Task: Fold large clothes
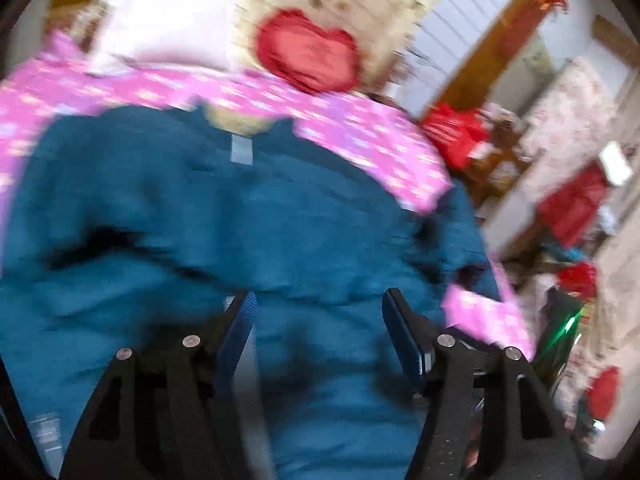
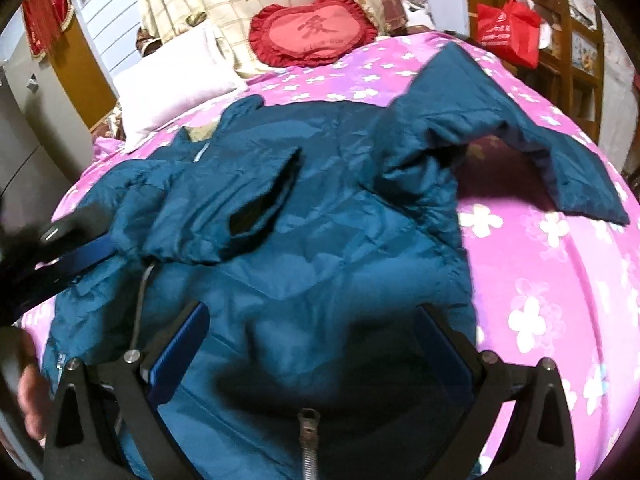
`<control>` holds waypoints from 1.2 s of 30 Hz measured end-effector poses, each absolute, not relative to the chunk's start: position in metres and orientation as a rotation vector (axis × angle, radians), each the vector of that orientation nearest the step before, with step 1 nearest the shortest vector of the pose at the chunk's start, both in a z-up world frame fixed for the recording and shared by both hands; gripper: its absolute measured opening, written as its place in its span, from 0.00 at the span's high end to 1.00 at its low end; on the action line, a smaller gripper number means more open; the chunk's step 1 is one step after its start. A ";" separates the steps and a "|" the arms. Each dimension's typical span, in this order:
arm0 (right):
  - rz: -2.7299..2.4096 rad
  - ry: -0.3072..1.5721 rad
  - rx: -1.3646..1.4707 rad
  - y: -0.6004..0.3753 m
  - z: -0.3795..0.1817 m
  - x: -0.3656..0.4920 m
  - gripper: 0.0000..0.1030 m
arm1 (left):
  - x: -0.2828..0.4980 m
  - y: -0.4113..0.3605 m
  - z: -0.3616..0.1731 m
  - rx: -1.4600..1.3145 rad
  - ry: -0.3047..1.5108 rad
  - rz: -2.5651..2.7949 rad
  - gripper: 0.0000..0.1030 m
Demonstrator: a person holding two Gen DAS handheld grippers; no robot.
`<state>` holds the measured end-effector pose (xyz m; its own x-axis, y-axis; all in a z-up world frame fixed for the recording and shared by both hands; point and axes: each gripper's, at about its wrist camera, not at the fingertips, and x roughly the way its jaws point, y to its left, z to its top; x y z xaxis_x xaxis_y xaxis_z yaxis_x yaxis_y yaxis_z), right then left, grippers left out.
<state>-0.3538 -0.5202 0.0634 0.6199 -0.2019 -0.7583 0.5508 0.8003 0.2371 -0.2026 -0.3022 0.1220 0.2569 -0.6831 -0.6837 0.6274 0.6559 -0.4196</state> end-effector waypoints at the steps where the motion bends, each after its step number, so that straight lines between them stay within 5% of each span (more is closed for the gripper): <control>1: -0.444 0.792 0.478 -0.519 0.066 -0.349 0.00 | -0.199 -0.289 0.123 -0.053 0.946 -0.837 0.55; 8: -0.404 0.804 0.528 -0.532 0.056 -0.278 0.07 | -0.145 -0.197 0.095 -0.008 0.889 -0.433 0.55; 9: -0.401 0.817 0.533 -0.535 0.049 -0.266 0.14 | -0.133 -0.184 0.087 -0.036 0.907 -0.391 0.55; 11: -0.396 0.864 0.551 -0.541 0.032 -0.244 0.58 | -0.122 -0.169 0.078 -0.088 0.916 -0.362 0.55; 13: -0.393 0.852 0.536 -0.544 0.032 -0.237 0.80 | -0.113 -0.161 0.071 -0.129 0.908 -0.352 0.55; 15: -0.426 0.819 0.441 -0.544 0.046 -0.238 0.86 | -0.105 -0.159 0.064 -0.136 0.928 -0.337 0.55; 20: -0.595 0.837 0.309 -0.577 0.046 -0.236 0.86 | -0.103 -0.176 0.070 -0.094 0.883 -0.353 0.55; 24: -0.584 0.873 0.364 -0.588 0.038 -0.233 0.74 | -0.104 -0.187 0.071 -0.027 0.826 -0.337 0.55; 29: -0.607 0.732 0.266 -0.562 0.071 -0.247 0.31 | -0.095 -0.199 0.068 0.000 0.811 -0.343 0.55; 36: -0.423 0.745 0.263 -0.544 0.072 -0.211 0.31 | -0.084 -0.205 0.055 0.019 0.832 -0.332 0.55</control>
